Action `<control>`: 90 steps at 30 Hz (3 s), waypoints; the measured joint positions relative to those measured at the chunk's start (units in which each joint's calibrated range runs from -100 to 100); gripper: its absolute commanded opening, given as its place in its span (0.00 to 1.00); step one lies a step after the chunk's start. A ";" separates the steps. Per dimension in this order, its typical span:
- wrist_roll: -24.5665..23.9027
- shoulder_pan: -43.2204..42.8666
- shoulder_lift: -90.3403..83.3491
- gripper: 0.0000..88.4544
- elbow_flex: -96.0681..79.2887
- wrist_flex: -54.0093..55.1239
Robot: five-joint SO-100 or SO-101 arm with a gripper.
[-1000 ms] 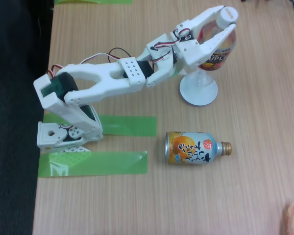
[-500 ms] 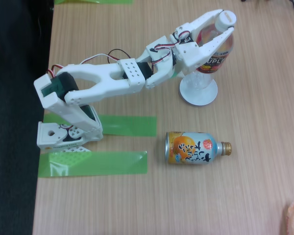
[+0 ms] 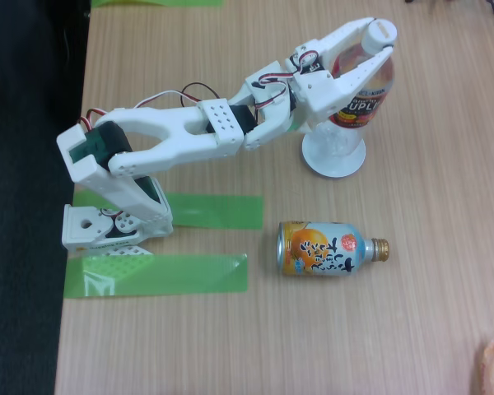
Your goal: Pick up the plastic bottle and stand it up on the white place
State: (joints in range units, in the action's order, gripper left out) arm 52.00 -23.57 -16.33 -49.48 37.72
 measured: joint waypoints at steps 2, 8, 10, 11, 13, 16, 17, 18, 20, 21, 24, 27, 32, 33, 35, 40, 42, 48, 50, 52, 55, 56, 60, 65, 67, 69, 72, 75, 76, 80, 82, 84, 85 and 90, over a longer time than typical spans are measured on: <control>0.00 0.00 0.00 0.09 -0.81 0.00; 0.00 0.00 0.00 0.09 -1.45 0.00; 0.00 0.00 0.00 0.09 -1.45 0.00; 0.00 0.00 0.00 0.08 -1.45 0.00; 0.00 0.00 0.00 0.08 -1.45 0.00; 0.00 0.00 0.00 0.08 -1.45 0.00; 0.00 0.00 0.00 0.08 -1.45 0.00; 0.00 0.00 0.00 0.09 -1.45 0.00; 0.00 0.00 0.00 0.09 -1.45 0.00; 0.00 0.00 0.00 0.09 -1.45 0.00; 0.00 -0.15 0.00 0.09 -1.45 0.00; 0.00 -0.60 0.00 0.09 -1.45 0.00; 0.00 -0.67 0.00 0.09 -1.45 0.00; 0.00 -0.52 0.00 0.09 -1.45 0.00; 0.00 -0.45 0.00 0.09 -1.45 0.00; 0.00 -0.37 0.00 0.09 -1.45 2.21; 0.00 -0.37 0.00 0.09 -1.45 4.08; 0.00 -0.37 0.00 0.09 -1.45 5.35; 0.00 -0.37 0.00 0.09 -1.45 5.35; 0.00 -0.37 0.00 0.09 -2.44 5.35; 0.00 -0.37 0.00 0.09 -4.70 5.35; 0.00 -0.37 0.00 0.09 -5.06 5.35; 0.00 -0.37 0.00 0.09 -5.24 5.35; 0.00 -0.37 0.00 0.09 -5.24 5.35; 0.00 -0.37 0.00 0.09 -5.24 5.35; 0.00 -0.37 0.00 0.09 -5.24 5.35; 0.00 -0.37 0.00 0.09 -5.24 5.35; 0.00 -0.37 0.00 0.09 -5.24 5.35; 0.00 -0.37 0.00 0.09 -5.24 5.35; 0.00 -0.37 0.00 0.09 -5.24 5.35; 0.00 -0.37 0.00 0.09 -5.24 5.35; 0.00 -0.37 0.00 0.09 -5.24 5.52; 0.00 -0.37 0.00 0.09 -5.42 5.95; 0.00 -0.37 0.08 0.09 -6.42 7.90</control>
State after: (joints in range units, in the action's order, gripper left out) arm 52.00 -23.94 -16.25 -55.90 45.62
